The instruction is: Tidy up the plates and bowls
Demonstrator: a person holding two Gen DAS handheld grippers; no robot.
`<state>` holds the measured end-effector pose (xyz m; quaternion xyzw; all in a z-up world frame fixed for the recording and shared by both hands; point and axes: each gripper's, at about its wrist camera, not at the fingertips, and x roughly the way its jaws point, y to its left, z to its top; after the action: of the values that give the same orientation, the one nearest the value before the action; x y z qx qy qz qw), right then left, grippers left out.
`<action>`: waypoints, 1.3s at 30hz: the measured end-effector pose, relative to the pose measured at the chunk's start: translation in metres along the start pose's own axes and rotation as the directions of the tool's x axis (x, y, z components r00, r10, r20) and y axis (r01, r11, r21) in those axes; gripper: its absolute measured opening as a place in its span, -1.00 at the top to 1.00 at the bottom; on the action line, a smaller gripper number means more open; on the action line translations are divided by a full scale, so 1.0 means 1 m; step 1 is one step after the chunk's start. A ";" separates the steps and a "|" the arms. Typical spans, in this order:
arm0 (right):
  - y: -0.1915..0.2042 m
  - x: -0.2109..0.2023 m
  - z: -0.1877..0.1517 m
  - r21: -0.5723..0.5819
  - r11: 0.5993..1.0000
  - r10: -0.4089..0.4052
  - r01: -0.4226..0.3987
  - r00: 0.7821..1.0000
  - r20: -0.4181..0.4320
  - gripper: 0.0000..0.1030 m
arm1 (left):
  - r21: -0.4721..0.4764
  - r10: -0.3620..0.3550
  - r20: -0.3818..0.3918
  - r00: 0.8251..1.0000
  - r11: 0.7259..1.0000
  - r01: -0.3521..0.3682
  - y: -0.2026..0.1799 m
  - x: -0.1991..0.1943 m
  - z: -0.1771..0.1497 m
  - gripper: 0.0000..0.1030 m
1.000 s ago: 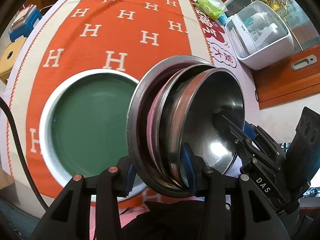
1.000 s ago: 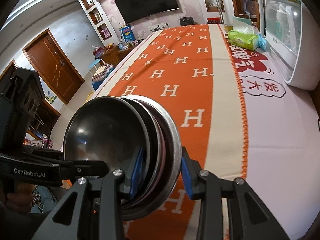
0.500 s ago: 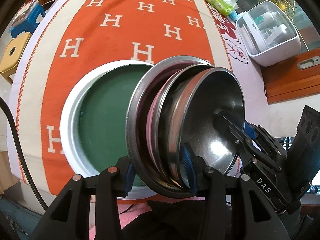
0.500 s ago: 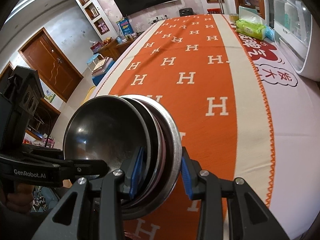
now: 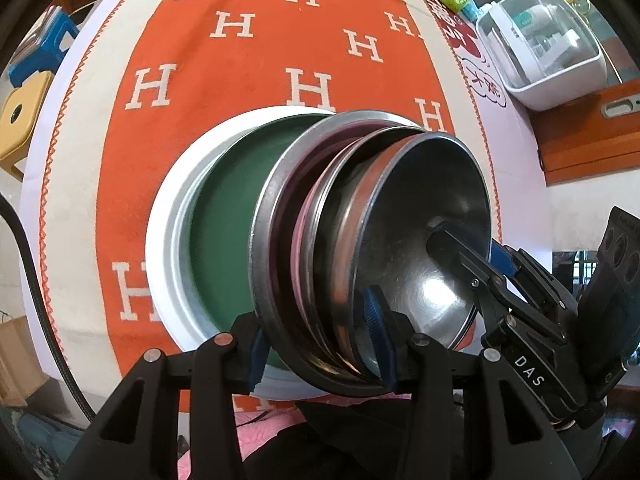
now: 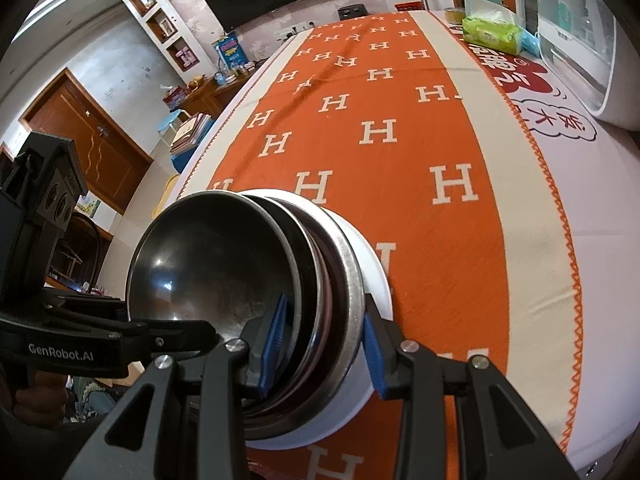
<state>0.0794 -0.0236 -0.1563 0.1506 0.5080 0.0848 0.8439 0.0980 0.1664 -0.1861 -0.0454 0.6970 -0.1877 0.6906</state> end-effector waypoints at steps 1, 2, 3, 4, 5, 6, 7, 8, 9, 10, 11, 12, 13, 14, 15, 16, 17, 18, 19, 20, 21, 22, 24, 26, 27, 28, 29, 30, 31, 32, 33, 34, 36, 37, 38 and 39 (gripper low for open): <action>0.001 0.001 -0.001 0.005 1.000 -0.007 0.007 1.000 0.002 0.27 | 0.008 0.005 -0.004 1.000 1.000 -0.005 0.000 0.001 0.001 0.16; 0.002 0.000 -0.001 0.007 1.000 -0.013 0.013 1.000 0.007 0.25 | 0.018 0.009 -0.005 1.000 1.000 -0.009 0.000 0.001 0.001 0.15; 0.004 0.000 -0.002 0.010 1.000 -0.019 0.019 1.000 0.012 0.25 | 0.024 0.011 -0.007 1.000 1.000 -0.011 0.000 0.001 0.002 0.15; 0.005 -0.001 -0.002 0.013 1.000 -0.025 0.025 1.000 0.017 0.25 | 0.033 0.013 -0.009 1.000 0.999 -0.013 0.001 0.001 0.002 0.15; 0.006 -0.001 -0.003 0.019 0.999 -0.030 0.029 0.999 0.023 0.25 | 0.040 0.015 -0.009 1.000 0.999 -0.015 0.002 0.000 0.002 0.15; 0.007 -0.001 -0.003 0.023 0.999 -0.032 0.032 0.999 0.027 0.25 | 0.048 0.018 -0.009 1.000 0.999 -0.017 0.002 0.000 0.003 0.15; 0.008 -0.001 -0.004 0.027 0.999 -0.035 0.034 0.999 0.030 0.25 | 0.055 0.021 -0.010 1.000 0.998 -0.020 0.003 -0.001 0.003 0.15; 0.009 -0.002 -0.004 0.031 0.999 -0.037 0.036 0.999 0.035 0.25 | 0.061 0.025 -0.010 1.000 0.998 -0.024 0.003 -0.001 0.003 0.15; 0.010 -0.003 -0.004 0.033 0.999 -0.040 0.039 0.998 0.045 0.25 | 0.071 0.031 -0.008 0.999 0.997 -0.030 0.003 -0.002 0.003 0.15; 0.012 -0.005 -0.004 0.035 0.998 -0.044 0.042 0.997 0.058 0.25 | 0.077 0.036 -0.007 0.999 0.996 -0.035 0.004 -0.003 0.003 0.15; 0.013 -0.007 -0.004 0.036 0.998 -0.047 0.045 0.996 0.071 0.25 | 0.084 0.041 -0.005 0.999 0.996 -0.041 0.005 -0.004 0.003 0.15; 0.015 -0.009 -0.004 0.036 0.998 -0.052 0.049 0.995 0.086 0.25 | 0.092 0.047 -0.001 0.999 0.995 -0.047 0.005 -0.005 0.003 0.15; 0.016 -0.010 -0.004 0.037 0.998 -0.056 0.052 0.994 0.095 0.25 | 0.102 0.054 0.003 0.999 0.993 -0.054 0.005 -0.007 0.003 0.15; 0.018 -0.010 -0.004 0.038 0.998 -0.059 0.055 0.993 0.100 0.25 | 0.110 0.060 0.007 0.998 0.992 -0.061 0.005 -0.008 0.003 0.15; 0.020 -0.011 -0.005 0.037 0.998 -0.057 0.053 0.993 0.106 0.24 | 0.118 0.070 0.014 0.997 0.991 -0.071 0.005 -0.009 0.002 0.15; 0.021 -0.012 -0.005 0.037 0.998 -0.059 0.056 0.992 0.108 0.24 | 0.126 0.083 0.023 0.996 0.988 -0.085 0.005 -0.011 0.002 0.15; 0.022 -0.012 -0.006 0.035 0.998 -0.062 0.058 0.992 0.113 0.24 | 0.133 0.091 0.031 0.995 0.987 -0.095 0.006 -0.013 0.001 0.13; 0.023 -0.014 -0.007 0.035 0.998 -0.062 0.058 0.991 0.119 0.24 | 0.139 0.099 0.040 0.994 0.985 -0.104 0.006 -0.015 0.001 0.08; 0.025 -0.015 -0.008 0.036 0.998 -0.064 0.060 0.990 0.123 0.24 | 0.143 0.107 0.048 0.993 0.983 -0.113 0.007 -0.017 0.000 0.03; 0.026 -0.015 -0.008 0.036 0.997 -0.067 0.063 0.990 0.126 0.24 | 0.144 0.114 0.053 0.992 0.982 -0.120 0.008 -0.018 -0.001 0.01; 0.027 -0.016 -0.009 0.037 0.997 -0.070 0.066 0.989 0.129 0.24 | 0.145 0.120 0.057 0.991 0.981 -0.127 0.010 -0.019 -0.001 0.01; 0.028 -0.017 -0.010 0.039 0.997 -0.074 0.069 0.989 0.131 0.24 | 0.145 0.125 0.059 0.990 0.981 -0.132 0.011 -0.020 -0.002 0.01; 0.029 -0.019 -0.012 0.045 0.996 -0.082 0.076 0.987 0.140 0.23 | 0.147 0.122 0.069 0.990 0.980 -0.131 0.014 -0.023 -0.003 0.00; 0.030 -0.020 -0.014 0.052 0.995 -0.089 0.082 0.985 0.147 0.23 | 0.161 0.115 0.088 0.989 0.978 -0.129 0.014 -0.028 -0.005 -0.01; 0.030 -0.021 -0.015 0.057 0.995 -0.092 0.084 0.984 0.151 0.22 | 0.169 0.114 0.097 0.989 0.977 -0.130 0.013 -0.029 -0.006 -0.06; 0.031 -0.022 -0.016 0.060 0.994 -0.095 0.087 0.983 0.154 0.22 | 0.181 0.118 0.108 0.987 0.974 -0.136 0.012 -0.032 -0.007 -0.14; 0.031 -0.022 -0.017 0.063 0.994 -0.099 0.090 0.982 0.158 0.21 | 0.191 0.121 0.118 0.986 0.971 -0.142 0.010 -0.033 -0.009 -0.17; 0.032 -0.023 -0.018 0.066 0.994 -0.102 0.092 0.981 0.163 0.21 | 0.200 0.123 0.128 0.984 0.969 -0.147 0.010 -0.036 -0.010 -0.19; 0.032 -0.024 -0.018 0.069 0.993 -0.105 0.094 0.980 0.168 0.20 | 0.205 0.124 0.136 0.983 0.967 -0.150 0.009 -0.038 -0.011 -0.20; 0.033 -0.025 -0.019 0.072 0.993 -0.108 0.097 0.979 0.173 0.18 | 0.210 0.123 0.143 0.982 0.966 -0.152 0.009 -0.040 -0.012 -0.20; 0.034 -0.027 -0.020 0.075 0.992 -0.112 0.100 0.978 0.178 0.15 | 0.214 0.124 0.152 0.981 0.965 -0.155 0.009 -0.042 -0.014 -0.21; 0.034 -0.028 -0.021 0.077 0.992 -0.114 0.101 0.977 0.183 0.14 | 0.217 0.126 0.160 0.979 0.963 -0.160 0.008 -0.044 -0.015 -0.21; 0.035 -0.030 -0.022 0.076 0.991 -0.121 0.109 0.976 0.183 0.11 | 0.229 0.133 0.194 0.972 0.957 -0.177 0.006 -0.050 -0.019 -0.26; 0.036 -0.031 -0.022 0.074 0.991 -0.125 0.113 0.975 0.182 0.11 | 0.231 0.133 0.207 0.969 0.956 -0.181 0.004 -0.052 -0.020 -0.32; 0.037 -0.032 -0.022 0.072 0.991 -0.127 0.116 0.975 0.182 0.09 | 0.232 0.131 0.225 0.966 0.955 -0.183 0.003 -0.054 -0.020 -0.34; 0.038 -0.035 -0.023 0.073 0.990 -0.129 0.117 0.975 0.182 0.06 | 0.233 0.125 0.245 0.961 0.955 -0.184 0.002 -0.058 -0.022 -0.35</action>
<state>0.0432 0.0060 -0.1242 0.1520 0.4373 0.0022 0.8864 0.0792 0.1908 -0.1326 0.0768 0.5850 -0.2137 0.7786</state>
